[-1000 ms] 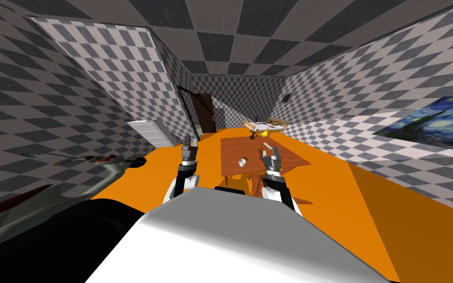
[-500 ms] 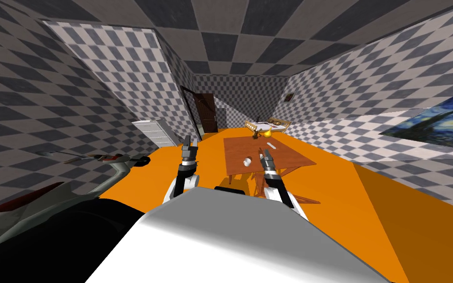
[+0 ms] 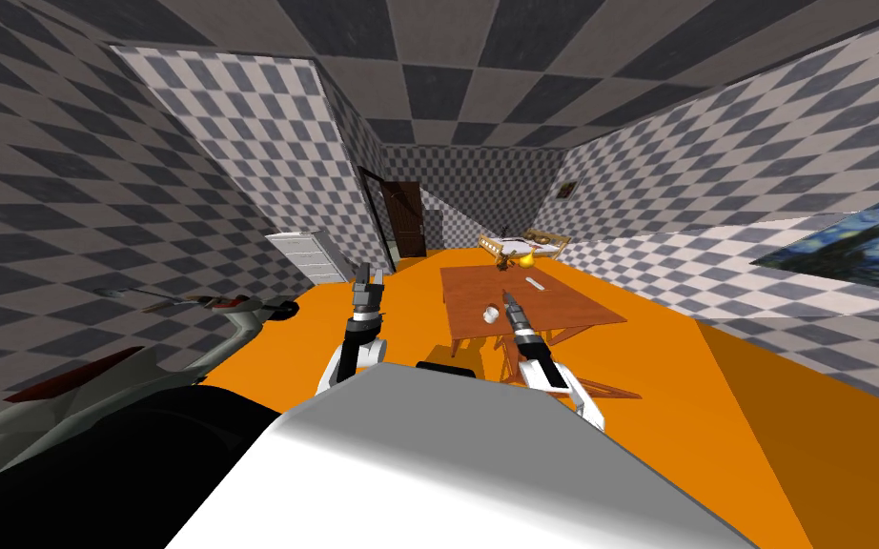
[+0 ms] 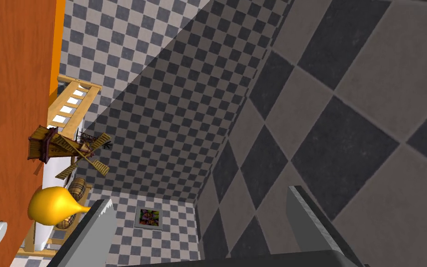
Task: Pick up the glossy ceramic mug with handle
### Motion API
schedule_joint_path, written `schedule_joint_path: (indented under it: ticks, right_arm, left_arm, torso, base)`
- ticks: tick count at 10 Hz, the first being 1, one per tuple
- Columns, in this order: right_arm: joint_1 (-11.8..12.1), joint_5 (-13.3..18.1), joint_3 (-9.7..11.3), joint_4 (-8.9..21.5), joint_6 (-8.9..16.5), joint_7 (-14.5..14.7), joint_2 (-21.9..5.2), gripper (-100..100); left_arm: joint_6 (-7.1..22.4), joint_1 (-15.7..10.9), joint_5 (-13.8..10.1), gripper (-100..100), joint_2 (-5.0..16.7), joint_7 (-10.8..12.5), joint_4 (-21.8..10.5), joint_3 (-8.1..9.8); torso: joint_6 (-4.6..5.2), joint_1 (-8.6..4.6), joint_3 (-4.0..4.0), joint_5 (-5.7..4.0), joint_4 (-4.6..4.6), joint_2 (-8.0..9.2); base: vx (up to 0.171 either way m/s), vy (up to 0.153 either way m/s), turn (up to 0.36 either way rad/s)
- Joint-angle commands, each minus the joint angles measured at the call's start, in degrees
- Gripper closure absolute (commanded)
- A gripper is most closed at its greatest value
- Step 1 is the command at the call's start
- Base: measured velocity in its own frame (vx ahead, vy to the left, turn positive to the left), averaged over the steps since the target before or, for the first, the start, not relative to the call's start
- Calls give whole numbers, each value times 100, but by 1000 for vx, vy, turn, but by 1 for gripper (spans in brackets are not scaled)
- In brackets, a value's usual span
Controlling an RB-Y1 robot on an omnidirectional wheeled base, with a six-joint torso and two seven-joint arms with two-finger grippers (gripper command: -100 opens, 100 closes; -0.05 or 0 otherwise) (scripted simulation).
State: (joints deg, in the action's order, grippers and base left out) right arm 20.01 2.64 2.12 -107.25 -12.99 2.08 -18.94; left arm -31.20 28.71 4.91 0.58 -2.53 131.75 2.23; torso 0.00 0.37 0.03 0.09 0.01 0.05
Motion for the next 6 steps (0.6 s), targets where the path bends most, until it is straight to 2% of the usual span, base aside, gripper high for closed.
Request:
schedule_joint_path:
  ticks: [1, 2, 3, 4, 5, 6]
  right_arm:
    - [-154, 185, 25, 286, 188, 179, -189, -100]
    - [-154, 185, 25, 392, 188, 179, -189, -100]
    - [-276, 292, 24, 626, 312, 279, -352, -100]
    - [-276, 292, 24, 656, 312, 279, -352, -100]
    - [-401, 401, 27, 861, 435, 386, -512, -100]
    - [-401, 401, 27, 929, 435, 386, -512, -100]
  left_arm:
    - [0, 0, 0, 0, 0, 0, 0, 0]
    - [0, 0, 0, 0, 0, 0, 0, 0]
    - [0, 0, 0, 0, 0, 0, 0, 0]
    - [0, 0, 0, 0, 0, 0, 0, 0]
    - [0, 0, 0, 0, 0, 0, 0, 0]
    - [0, 0, 0, 0, 0, 0, 0, 0]
  torso:
    - [0, 0, 0, 0, 0, 0]
    - [0, 13, 1, 2, 1, 2]
    - [1, 6, 1, 2, 0, 1]
    - [1, 2, 1, 1, 0, 1]
    - [1, -7, 0, -1, 0, -1]
    - [0, 1, -2, 0, 0, -4]
  base:
    - [-25, 145, 57]
    - [-14, 117, 14]
    - [-15, 106, 34]
    - [-7, 82, 19]
    - [-1, 109, 60]
    - [1, 93, 12]
